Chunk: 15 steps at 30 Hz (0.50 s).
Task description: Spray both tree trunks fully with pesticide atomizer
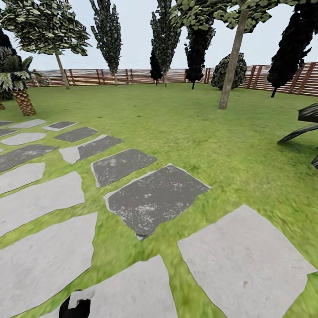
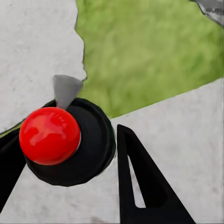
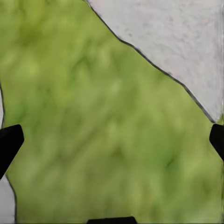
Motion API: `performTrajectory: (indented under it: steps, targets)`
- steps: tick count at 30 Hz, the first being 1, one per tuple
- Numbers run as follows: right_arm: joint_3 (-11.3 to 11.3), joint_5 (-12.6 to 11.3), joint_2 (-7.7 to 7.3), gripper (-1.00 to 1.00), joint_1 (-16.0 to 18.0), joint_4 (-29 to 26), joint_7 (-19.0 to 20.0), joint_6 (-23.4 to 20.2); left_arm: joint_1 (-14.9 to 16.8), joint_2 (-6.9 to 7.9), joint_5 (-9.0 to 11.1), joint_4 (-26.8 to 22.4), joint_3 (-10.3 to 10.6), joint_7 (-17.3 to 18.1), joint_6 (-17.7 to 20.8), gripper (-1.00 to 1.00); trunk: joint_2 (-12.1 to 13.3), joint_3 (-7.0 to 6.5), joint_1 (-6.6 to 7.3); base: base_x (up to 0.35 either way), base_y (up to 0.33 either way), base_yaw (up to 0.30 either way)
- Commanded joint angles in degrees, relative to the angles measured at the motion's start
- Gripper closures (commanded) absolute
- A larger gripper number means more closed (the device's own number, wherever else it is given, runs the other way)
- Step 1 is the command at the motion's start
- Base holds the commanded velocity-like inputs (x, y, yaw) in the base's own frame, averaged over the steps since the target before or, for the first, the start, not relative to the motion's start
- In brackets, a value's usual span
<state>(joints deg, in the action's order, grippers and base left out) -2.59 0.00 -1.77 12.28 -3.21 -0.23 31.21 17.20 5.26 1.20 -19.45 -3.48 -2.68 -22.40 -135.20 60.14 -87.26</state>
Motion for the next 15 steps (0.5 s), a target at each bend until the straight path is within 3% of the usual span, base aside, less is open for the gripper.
performTrajectory:
  steps: [1,15]
  targets:
    - [-0.2,0.0,0.01,-1.00,0.0,0.0,0.1,0.2,0.0,0.00,0.1,0.0,0.0,0.0,-0.2,1.00,0.0,0.05,-0.02,0.294,-0.171,0.000]
    - [-0.2,0.0,0.01,-1.00,0.0,0.0,0.1,0.2,0.0,0.02,0.1,-0.1,-0.1,0.0,-0.2,1.00,0.0,0.05,-0.02,0.294,-0.171,0.000]
